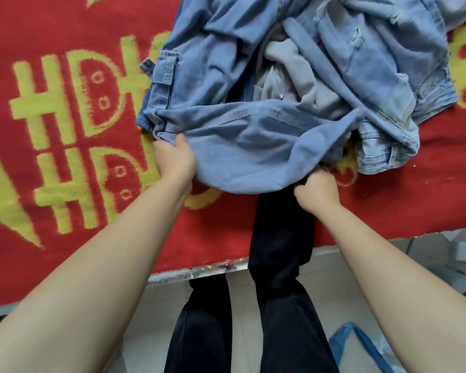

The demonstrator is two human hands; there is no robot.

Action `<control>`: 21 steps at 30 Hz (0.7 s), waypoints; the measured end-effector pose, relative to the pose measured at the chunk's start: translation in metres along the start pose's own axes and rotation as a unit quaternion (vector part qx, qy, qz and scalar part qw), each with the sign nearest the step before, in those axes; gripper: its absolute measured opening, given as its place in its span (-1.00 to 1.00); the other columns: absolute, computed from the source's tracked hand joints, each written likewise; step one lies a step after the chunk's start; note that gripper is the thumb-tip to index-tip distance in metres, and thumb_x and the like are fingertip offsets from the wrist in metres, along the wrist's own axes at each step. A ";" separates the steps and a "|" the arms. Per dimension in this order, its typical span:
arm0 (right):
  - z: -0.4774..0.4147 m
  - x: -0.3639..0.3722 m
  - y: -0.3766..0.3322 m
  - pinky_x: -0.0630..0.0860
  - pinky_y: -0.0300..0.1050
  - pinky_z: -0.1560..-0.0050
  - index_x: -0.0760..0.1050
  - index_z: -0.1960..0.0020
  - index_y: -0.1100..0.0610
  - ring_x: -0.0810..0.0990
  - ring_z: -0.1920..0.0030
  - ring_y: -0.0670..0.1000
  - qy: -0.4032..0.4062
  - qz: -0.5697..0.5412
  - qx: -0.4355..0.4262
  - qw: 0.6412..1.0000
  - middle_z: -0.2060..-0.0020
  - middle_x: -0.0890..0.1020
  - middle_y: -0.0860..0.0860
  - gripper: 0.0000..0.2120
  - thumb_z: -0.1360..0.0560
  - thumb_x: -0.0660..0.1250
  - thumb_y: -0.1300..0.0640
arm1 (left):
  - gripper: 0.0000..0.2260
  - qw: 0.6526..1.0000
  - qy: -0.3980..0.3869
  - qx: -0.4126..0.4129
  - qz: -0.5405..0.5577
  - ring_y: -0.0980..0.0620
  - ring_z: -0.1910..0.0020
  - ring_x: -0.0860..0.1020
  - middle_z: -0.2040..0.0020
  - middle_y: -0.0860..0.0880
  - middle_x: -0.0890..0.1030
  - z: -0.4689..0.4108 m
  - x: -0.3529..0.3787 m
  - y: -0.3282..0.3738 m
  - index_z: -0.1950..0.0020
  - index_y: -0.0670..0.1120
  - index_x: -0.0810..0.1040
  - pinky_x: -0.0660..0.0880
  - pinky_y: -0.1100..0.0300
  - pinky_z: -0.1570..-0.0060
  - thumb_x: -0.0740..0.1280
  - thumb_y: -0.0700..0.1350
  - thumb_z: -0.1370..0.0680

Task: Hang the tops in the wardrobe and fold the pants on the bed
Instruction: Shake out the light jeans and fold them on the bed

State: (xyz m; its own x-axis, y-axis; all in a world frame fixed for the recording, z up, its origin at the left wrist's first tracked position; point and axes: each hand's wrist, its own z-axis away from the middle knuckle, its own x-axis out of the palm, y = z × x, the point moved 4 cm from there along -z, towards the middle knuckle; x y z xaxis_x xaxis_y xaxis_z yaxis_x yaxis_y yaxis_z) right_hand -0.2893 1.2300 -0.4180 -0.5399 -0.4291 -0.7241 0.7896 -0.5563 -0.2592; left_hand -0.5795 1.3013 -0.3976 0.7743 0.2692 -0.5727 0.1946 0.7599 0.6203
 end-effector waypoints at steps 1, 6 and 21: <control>0.001 -0.005 -0.003 0.38 -0.10 0.07 0.49 -0.27 0.23 0.55 -0.16 0.30 -0.009 0.012 -0.012 1.000 -0.16 0.58 0.28 -0.63 -0.48 0.34 0.18 | -0.71 0.997 0.020 0.048 -0.062 -0.20 -0.16 0.55 -0.18 -0.17 0.59 -0.006 -0.018 0.005 -0.28 -0.16 0.42 0.46 0.03 -0.12 0.22 -0.07 -0.60; 0.009 -0.039 -0.039 0.44 -0.01 0.09 0.61 -0.04 0.08 0.61 -0.06 0.26 0.068 0.126 -0.028 0.989 -0.06 0.56 0.16 -0.57 -0.46 0.26 -0.24 | -0.58 0.881 0.083 0.270 -0.381 -0.37 0.04 0.55 -0.05 -0.27 0.55 -0.025 -0.104 0.012 -0.42 0.08 0.31 0.44 -0.15 0.11 0.14 -0.15 -0.57; -0.047 -0.060 -0.259 0.14 0.09 -0.49 -0.10 -0.63 0.13 0.24 -0.50 0.19 0.254 0.026 -0.142 0.957 -0.50 0.31 0.14 0.03 -0.41 0.37 -0.26 | -0.68 0.852 0.097 -0.016 -0.514 -0.38 -0.14 0.51 -0.13 -0.35 0.51 -0.088 -0.285 -0.114 -0.19 -0.09 0.41 0.46 -0.14 -0.02 0.30 -0.25 -0.45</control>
State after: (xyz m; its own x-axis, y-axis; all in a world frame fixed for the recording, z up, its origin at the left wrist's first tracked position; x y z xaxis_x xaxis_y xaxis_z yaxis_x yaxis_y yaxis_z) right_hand -0.4476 1.4332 -0.3371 -0.3439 -0.0104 -0.9390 0.8976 -0.2975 -0.3254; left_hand -0.8753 1.1901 -0.3516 0.0903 -0.4581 -0.8843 0.6915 0.6679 -0.2754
